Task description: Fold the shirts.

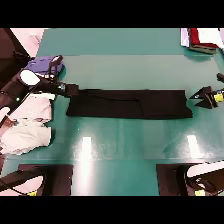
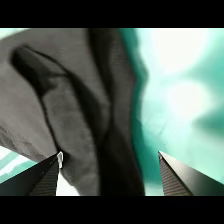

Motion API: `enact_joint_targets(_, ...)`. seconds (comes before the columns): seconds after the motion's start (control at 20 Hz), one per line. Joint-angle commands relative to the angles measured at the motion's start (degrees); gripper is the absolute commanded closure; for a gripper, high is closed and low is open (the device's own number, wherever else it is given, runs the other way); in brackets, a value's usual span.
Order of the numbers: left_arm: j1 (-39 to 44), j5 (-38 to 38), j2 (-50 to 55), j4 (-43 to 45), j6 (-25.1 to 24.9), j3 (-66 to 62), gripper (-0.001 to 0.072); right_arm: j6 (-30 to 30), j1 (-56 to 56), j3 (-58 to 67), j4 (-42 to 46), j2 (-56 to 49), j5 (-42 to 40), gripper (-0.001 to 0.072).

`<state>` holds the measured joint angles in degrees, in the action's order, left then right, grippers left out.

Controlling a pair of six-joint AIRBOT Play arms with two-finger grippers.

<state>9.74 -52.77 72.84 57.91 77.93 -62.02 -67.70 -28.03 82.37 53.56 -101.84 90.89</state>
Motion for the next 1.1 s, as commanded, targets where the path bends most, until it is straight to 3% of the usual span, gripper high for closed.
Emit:
enact_joint_targets(0.0, 2.78, -0.17, 0.02, -0.07, 0.15, -0.07, 0.0684, 2.40, 0.28, 0.00, -2.14, -4.59, 1.16, 0.0055)
enact_joint_targets(0.25, 3.26, -1.29, 0.04, 0.15, 4.28, -0.07, 0.0685, 5.84, 4.74, -1.64, -7.85, -5.57, 0.68, 0.0066)
enact_joint_targets(0.3, 3.28, -1.57, 0.04, 0.11, 4.33, -0.07, 0.0685, 6.34, 5.40, -2.84, -9.55, -5.57, 0.61, 0.0130)
enact_joint_targets(0.4, 3.28, -2.40, 0.02, 0.11, 4.44, -0.07, 0.0685, 8.04, 6.86, -5.53, -10.47, -5.57, 0.52, 0.0142)
enact_joint_targets(0.5, 3.28, -2.69, 0.04, 0.07, 4.63, -0.07, 0.0685, 9.66, 7.58, -7.15, -10.56, -5.55, 0.15, 0.0324)
enact_joint_targets(0.6, 3.76, -2.27, 0.04, -0.55, 4.63, -0.07, 0.0686, 10.01, 7.56, -7.23, -10.91, -5.29, 0.37, 0.0588)
enact_joint_targets(0.7, 5.95, -0.90, 0.50, -0.96, 4.63, -0.35, 0.0686, 10.80, 7.56, -7.23, -13.00, -3.54, 0.13, 0.0700)
enact_joint_targets(0.85, 10.97, 0.70, 5.18, -2.10, 4.59, -4.42, 0.0686, 10.34, 8.22, -7.21, -16.76, 2.05, 0.13, 0.0700)
enact_joint_targets(1.05, 18.12, 0.94, 17.86, -3.02, 4.52, -17.66, 0.0685, 4.61, 12.22, -6.43, -19.96, 10.36, 0.66, 0.0700)
